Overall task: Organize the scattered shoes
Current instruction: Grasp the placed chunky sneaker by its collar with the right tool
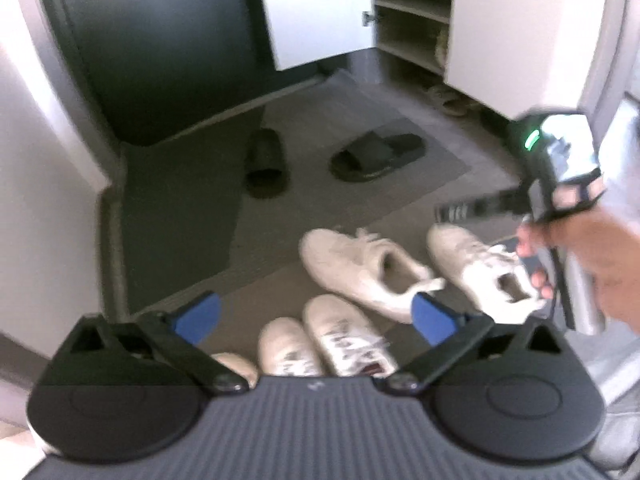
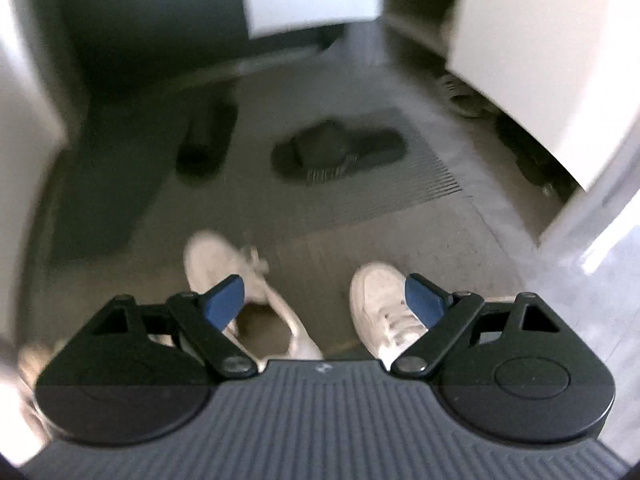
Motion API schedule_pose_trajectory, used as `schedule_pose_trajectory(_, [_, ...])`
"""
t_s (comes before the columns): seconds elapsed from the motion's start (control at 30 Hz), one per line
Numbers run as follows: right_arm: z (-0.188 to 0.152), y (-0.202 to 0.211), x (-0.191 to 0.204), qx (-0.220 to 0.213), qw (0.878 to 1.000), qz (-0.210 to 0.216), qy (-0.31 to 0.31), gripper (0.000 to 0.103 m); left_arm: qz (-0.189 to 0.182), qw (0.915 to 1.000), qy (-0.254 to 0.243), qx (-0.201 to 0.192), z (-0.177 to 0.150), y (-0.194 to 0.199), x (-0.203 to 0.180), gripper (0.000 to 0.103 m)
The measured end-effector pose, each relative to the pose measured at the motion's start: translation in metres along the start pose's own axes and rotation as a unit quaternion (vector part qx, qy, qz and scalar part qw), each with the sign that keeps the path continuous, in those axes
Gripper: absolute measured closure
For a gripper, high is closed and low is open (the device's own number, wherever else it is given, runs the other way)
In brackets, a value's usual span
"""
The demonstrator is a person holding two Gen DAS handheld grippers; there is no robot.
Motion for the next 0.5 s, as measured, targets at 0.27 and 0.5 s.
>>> schedule_pose_trajectory(0.27, [-0.064,-0.089,0.038,0.047,0.981,0.085,0.17,0.014,0.001,0.9894,0.141,0.036,-0.031,0.016,0.072,0.0])
schedule_pose_trajectory(0.5, [-0.068,-0.146,0.045,0.06,0.97,0.077,0.221,0.012,-0.011,0.9876,0.143,0.063,-0.017,-0.005,0.095,0.0])
Point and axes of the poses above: each gripper's, at about its wrist camera, not at the fingertips, and y roughly against the way its jaws point, x to its left, z to its top, the point moved 5 cm from there along -y, roughly the way its jaws point, and after that the axes turned 15 degrees about -y, right-handed, at the moved point
